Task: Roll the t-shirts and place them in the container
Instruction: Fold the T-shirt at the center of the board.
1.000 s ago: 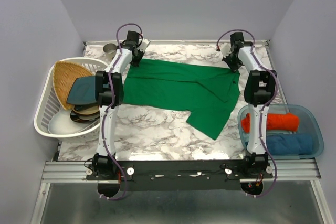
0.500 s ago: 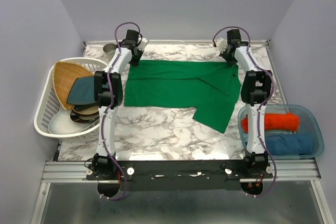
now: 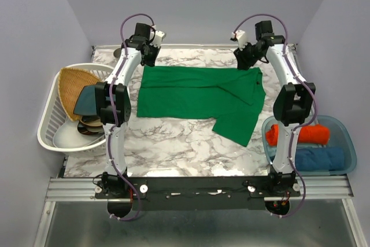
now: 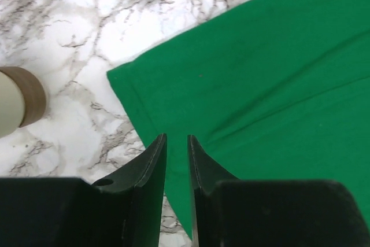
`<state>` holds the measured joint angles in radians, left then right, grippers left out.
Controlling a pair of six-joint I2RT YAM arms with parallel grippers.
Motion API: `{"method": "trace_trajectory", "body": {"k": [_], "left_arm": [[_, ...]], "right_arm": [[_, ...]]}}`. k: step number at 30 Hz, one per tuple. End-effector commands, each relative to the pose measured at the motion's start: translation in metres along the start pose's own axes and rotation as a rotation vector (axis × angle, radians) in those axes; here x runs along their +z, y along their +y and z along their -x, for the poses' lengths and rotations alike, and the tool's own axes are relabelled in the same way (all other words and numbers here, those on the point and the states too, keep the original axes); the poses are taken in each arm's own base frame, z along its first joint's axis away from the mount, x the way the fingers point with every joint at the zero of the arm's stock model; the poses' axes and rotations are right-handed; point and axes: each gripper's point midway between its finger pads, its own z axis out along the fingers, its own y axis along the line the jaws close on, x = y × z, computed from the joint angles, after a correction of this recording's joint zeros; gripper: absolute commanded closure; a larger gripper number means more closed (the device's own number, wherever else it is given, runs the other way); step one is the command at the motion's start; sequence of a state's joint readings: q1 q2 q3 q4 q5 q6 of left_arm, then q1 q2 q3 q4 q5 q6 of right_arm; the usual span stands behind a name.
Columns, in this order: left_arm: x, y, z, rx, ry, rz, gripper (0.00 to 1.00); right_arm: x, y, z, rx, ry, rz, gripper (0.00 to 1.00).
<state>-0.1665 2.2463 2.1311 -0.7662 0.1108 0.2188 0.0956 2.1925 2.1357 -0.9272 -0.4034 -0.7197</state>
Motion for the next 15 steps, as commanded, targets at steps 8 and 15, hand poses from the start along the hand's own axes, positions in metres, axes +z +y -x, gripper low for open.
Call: {"method": "trace_trajectory", "body": {"k": [8, 15], "left_arm": [[-0.020, -0.033, -0.028, -0.016, 0.066, -0.114, 0.69], [-0.022, -0.035, -0.034, -0.018, 0.079, -0.120, 0.69]], "right_arm": [[0.073, 0.054, -0.033, 0.014, 0.111, 0.250, 0.48], [0.085, 0.049, -0.042, -0.001, 0.142, 0.223, 0.49]]}}
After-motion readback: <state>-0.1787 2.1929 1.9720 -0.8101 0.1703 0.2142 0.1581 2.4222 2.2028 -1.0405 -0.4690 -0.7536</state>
